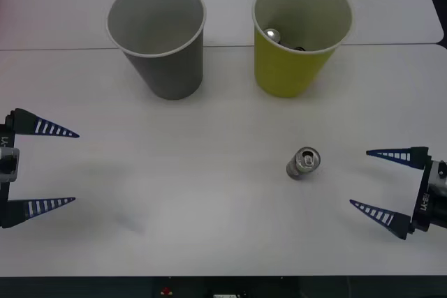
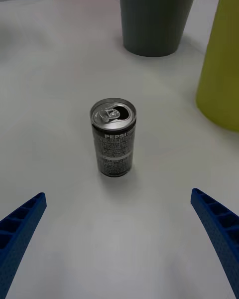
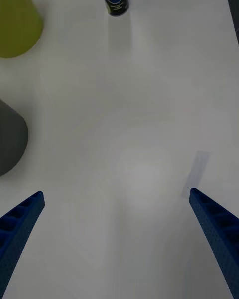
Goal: Put the can into the green bin and the plastic bottle into the gray bin
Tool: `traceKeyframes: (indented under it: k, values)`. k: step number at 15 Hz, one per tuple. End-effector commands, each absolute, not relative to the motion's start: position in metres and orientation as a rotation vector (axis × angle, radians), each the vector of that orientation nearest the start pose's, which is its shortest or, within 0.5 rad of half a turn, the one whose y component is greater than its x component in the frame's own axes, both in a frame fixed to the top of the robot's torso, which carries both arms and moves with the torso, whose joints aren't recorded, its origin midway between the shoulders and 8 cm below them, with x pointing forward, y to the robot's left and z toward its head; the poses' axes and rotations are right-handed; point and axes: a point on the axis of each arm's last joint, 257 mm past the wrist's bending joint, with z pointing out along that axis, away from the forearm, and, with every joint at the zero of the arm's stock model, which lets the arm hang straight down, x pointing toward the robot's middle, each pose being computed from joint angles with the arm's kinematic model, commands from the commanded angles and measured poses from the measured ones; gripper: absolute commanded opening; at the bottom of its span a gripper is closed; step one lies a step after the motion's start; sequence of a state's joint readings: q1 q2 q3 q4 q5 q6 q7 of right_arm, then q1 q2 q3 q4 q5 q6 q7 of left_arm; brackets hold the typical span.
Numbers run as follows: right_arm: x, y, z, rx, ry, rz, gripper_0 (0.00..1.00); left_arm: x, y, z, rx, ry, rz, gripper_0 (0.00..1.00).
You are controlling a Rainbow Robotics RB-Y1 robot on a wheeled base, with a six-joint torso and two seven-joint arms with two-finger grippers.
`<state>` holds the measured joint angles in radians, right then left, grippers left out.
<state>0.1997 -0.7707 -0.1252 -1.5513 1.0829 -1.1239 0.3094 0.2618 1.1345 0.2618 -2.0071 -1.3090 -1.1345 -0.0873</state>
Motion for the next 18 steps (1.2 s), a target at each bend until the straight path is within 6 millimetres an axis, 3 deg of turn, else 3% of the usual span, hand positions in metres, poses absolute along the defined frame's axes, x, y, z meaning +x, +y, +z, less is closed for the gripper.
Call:
traceKeyframes:
  k: [1, 7, 15, 18]
  values:
    - [0.375, -0.27, -0.257, -1.105, 1.516, 0.452, 1.0, 0.341, 0.286, -0.167, 1.762, 1.444, -0.118, 1.0]
    - [0.394, -0.245, -0.274, -1.025, 1.499, 0.506, 1.0, 0.341, 0.286, -0.167, 1.762, 1.444, -0.118, 1.0]
    - [0.425, -0.194, -0.295, -0.981, 1.475, 0.581, 1.0, 0.341, 0.286, -0.167, 1.762, 1.444, -0.118, 1.0]
    - [0.436, -0.181, -0.295, -0.979, 1.466, 0.562, 1.0, 0.341, 0.286, -0.167, 1.762, 1.444, -0.118, 1.0]
